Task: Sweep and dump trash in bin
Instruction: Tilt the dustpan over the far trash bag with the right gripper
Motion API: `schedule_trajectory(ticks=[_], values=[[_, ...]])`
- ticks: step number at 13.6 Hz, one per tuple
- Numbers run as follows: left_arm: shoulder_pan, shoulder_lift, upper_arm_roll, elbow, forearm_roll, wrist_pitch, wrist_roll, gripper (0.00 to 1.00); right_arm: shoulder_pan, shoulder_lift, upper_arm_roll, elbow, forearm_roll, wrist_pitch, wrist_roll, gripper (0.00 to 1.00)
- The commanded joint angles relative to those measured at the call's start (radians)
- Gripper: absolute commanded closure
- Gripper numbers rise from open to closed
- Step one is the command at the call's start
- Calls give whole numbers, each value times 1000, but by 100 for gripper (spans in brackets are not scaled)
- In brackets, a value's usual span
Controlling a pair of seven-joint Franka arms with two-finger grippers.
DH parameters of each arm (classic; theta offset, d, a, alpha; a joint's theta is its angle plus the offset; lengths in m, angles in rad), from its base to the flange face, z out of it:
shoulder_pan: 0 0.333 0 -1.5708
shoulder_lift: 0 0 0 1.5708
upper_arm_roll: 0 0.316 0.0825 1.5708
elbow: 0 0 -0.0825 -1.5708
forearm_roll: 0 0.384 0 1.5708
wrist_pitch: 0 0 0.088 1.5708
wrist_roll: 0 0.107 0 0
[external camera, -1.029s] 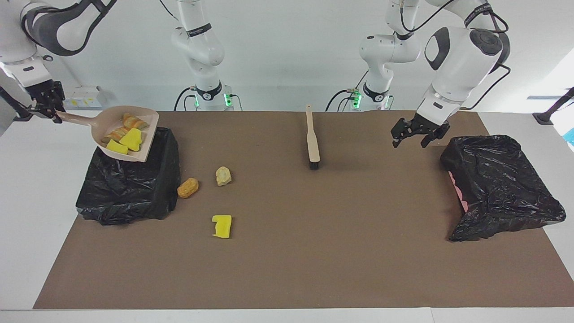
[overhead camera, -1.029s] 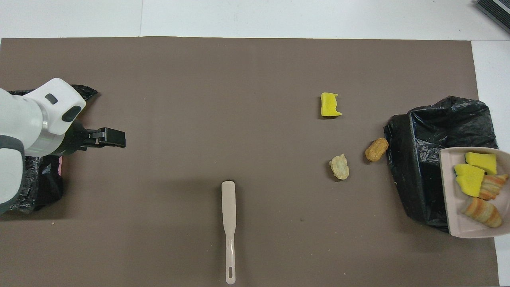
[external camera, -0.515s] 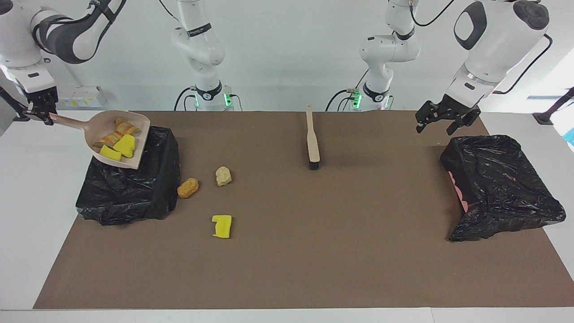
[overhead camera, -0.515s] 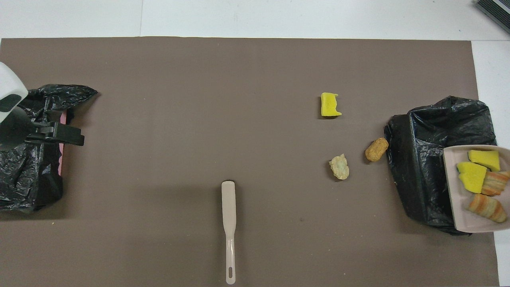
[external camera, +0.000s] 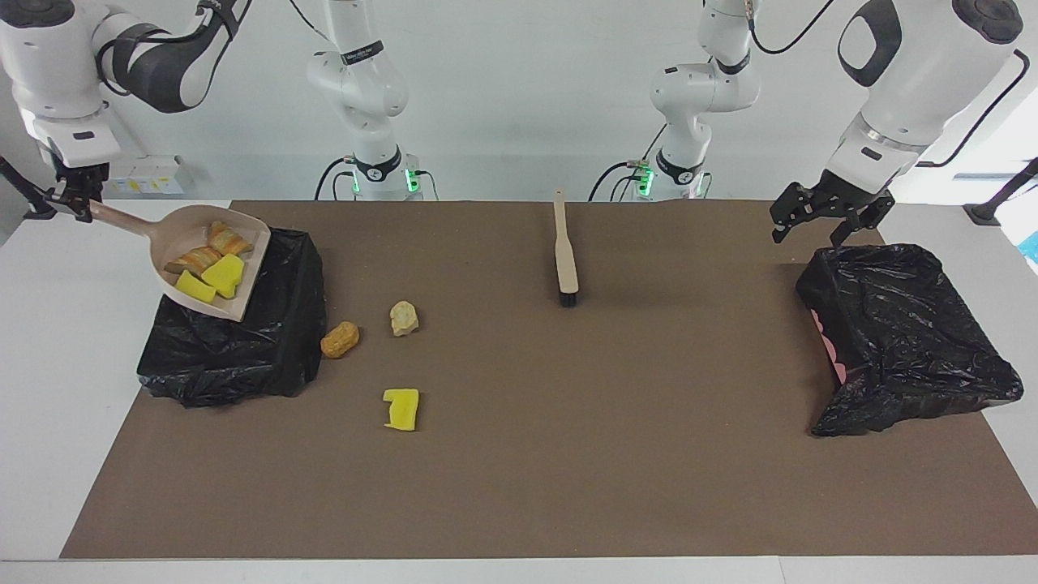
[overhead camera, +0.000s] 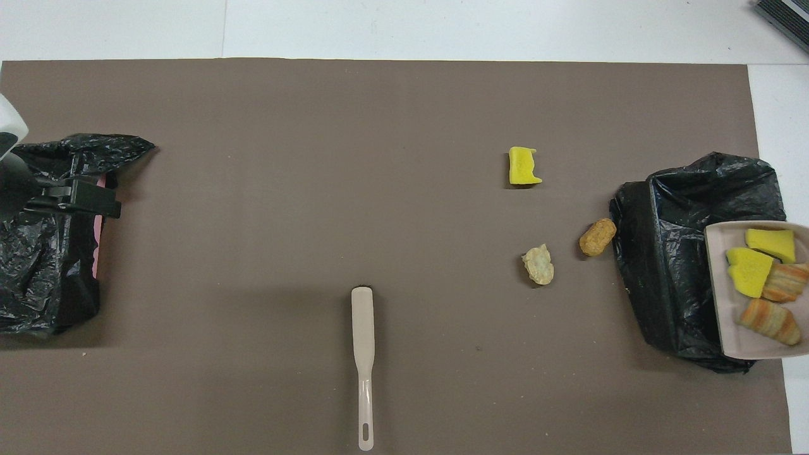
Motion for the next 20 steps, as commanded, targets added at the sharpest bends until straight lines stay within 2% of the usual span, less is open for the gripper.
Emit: schedule_trajectory(ticks=[1, 5, 7, 11, 20], values=[[9, 7, -6, 21, 16, -23, 10, 0, 19, -46, 1, -55, -96, 9, 112, 100], [9, 7, -5, 22, 16, -23, 4, 0, 80, -81, 4, -107, -218, -2, 186, 100], [10, 7, -5, 22, 16, -23, 5, 0, 105, -93, 4, -115, -242, -50, 189, 100], [9, 7, -5, 22, 16, -23, 4, 0, 137, -116, 6, -112, -290, -71, 189, 100], [10, 7, -5, 22, 16, -23, 5, 0, 145, -167, 37, -109, -407, -128, 189, 100]])
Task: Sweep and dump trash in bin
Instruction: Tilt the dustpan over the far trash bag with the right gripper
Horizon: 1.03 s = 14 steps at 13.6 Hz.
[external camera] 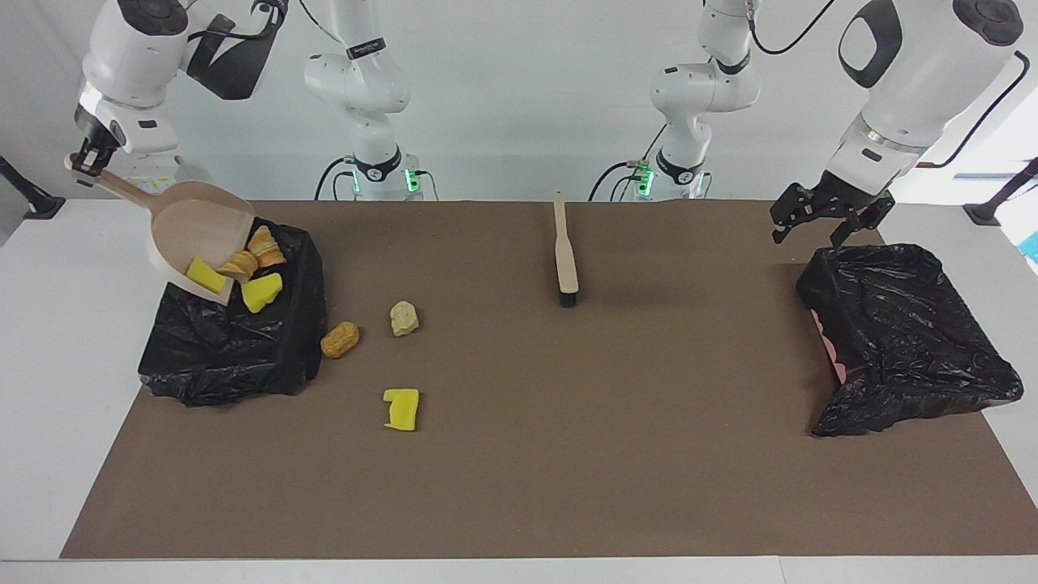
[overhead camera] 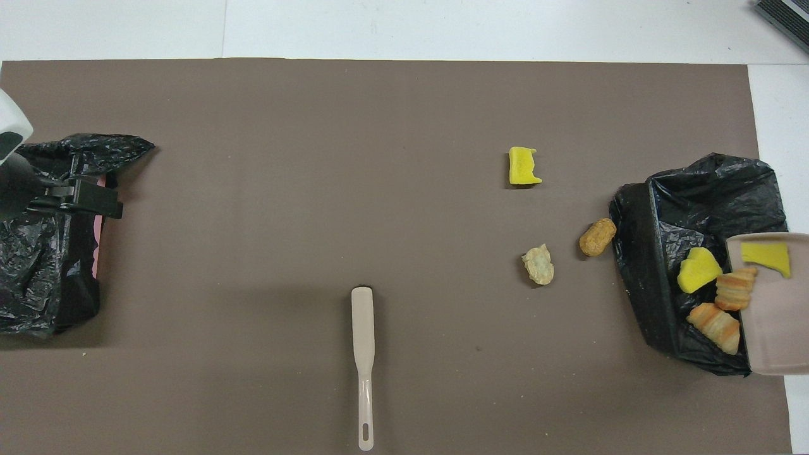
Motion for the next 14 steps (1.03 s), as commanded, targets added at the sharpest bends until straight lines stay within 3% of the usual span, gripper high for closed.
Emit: schedule_trajectory(ticks=[1, 8, 14], values=[[10, 7, -7, 22, 16, -21, 5, 0, 2, -35, 25, -20, -35, -23, 13, 100], [10, 7, -7, 22, 16, -21, 4, 0, 1, -91, 121, -14, -115, -102, 28, 100], [10, 7, -7, 22, 16, -21, 5, 0, 22, -127, 134, -44, -144, -128, 63, 100]])
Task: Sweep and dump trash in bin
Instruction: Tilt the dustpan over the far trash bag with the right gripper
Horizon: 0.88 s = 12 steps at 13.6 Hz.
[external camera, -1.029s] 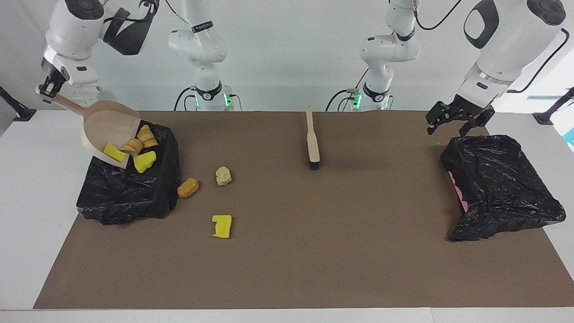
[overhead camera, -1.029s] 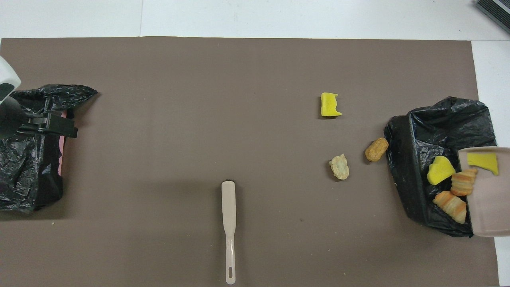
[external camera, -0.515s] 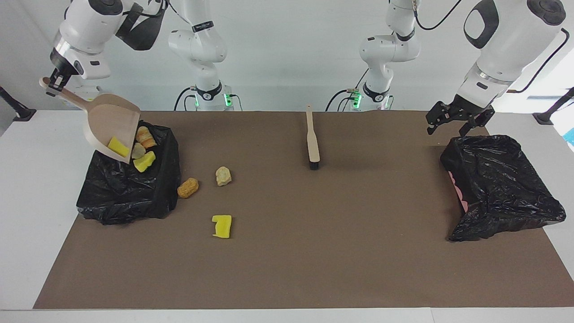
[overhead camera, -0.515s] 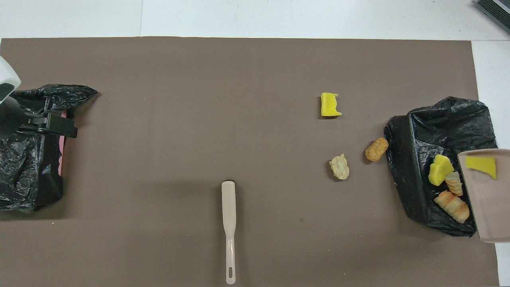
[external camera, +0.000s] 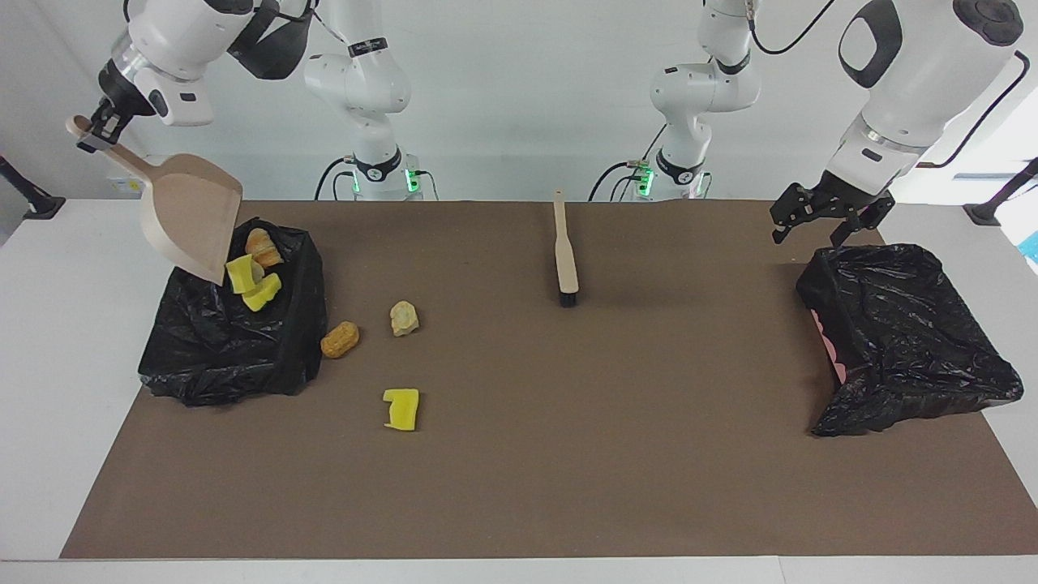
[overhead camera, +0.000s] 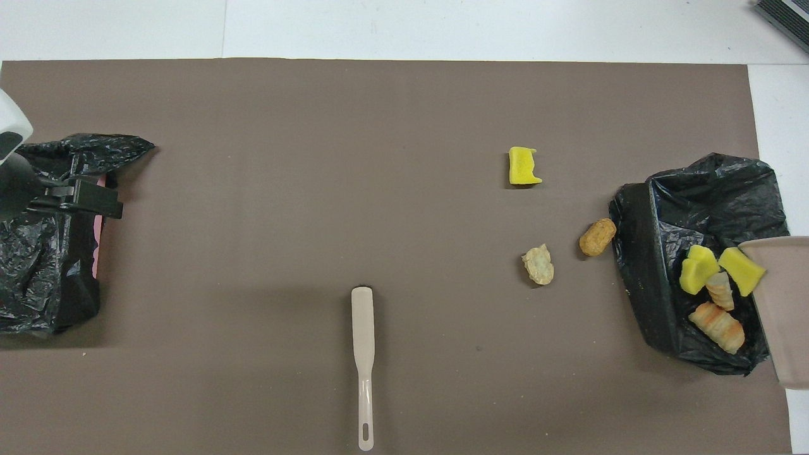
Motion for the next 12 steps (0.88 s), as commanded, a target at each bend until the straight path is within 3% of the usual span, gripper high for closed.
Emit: schedule_trajectory(ticks=[1, 6, 12], values=[[10, 7, -7, 22, 16, -21, 5, 0, 19, -40, 11, -35, -33, -54, 36, 100], [10, 7, -7, 22, 16, -21, 5, 0, 16, -34, -4, 57, 19, -89, 36, 100], [10, 7, -7, 22, 16, -21, 5, 0, 13, -20, -9, 97, 232, -94, 94, 100]])
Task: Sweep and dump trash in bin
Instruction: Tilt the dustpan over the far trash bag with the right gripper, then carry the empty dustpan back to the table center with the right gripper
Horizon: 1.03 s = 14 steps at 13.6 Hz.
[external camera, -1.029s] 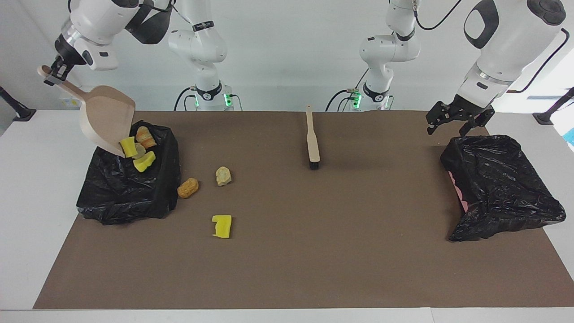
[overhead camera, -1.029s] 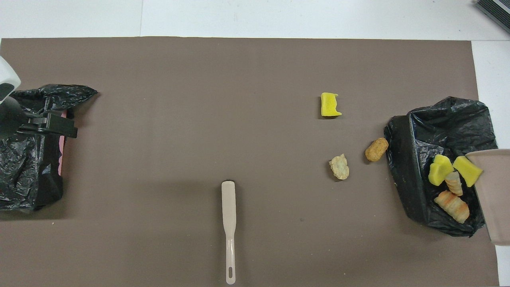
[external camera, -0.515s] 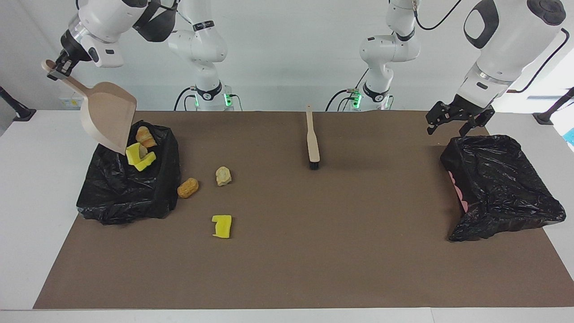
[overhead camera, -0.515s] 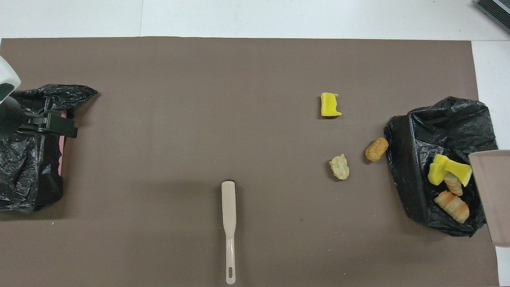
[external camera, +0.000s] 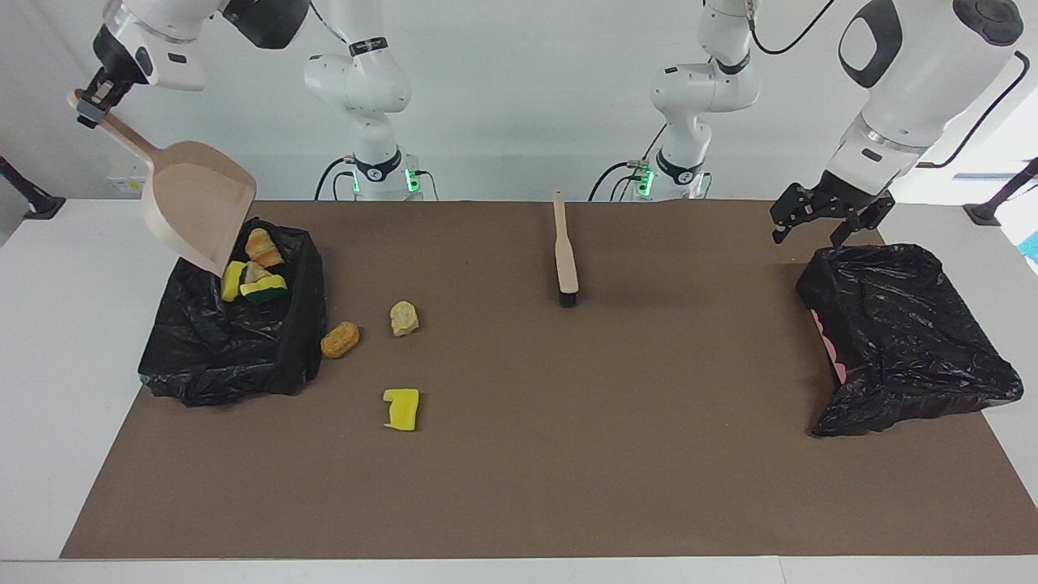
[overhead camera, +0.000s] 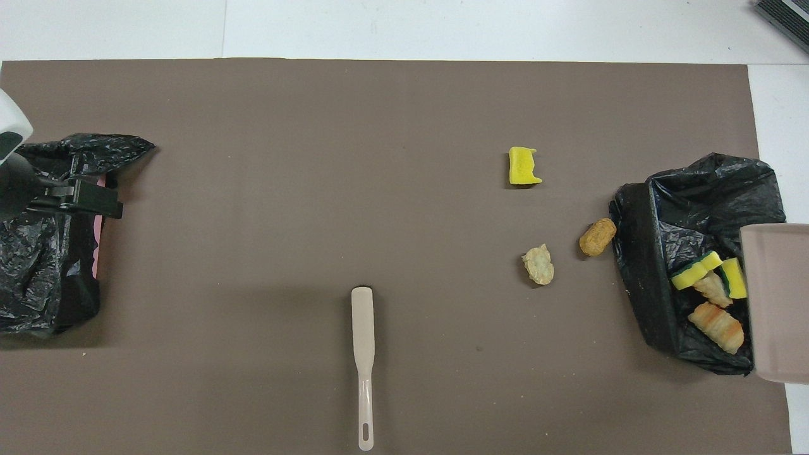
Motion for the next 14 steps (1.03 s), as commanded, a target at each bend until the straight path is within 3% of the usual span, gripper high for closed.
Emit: schedule_trajectory(ticks=[1, 9, 14], values=[[10, 7, -7, 22, 16, -21, 5, 0, -1, 12, 7, 22, 104, -23, 97, 100], [10, 7, -7, 22, 16, -21, 5, 0, 10, 106, 126, 31, 425, -29, 615, 100], [10, 7, -7, 22, 16, -21, 4, 0, 11, 311, 246, 199, 548, -12, 1023, 100]])
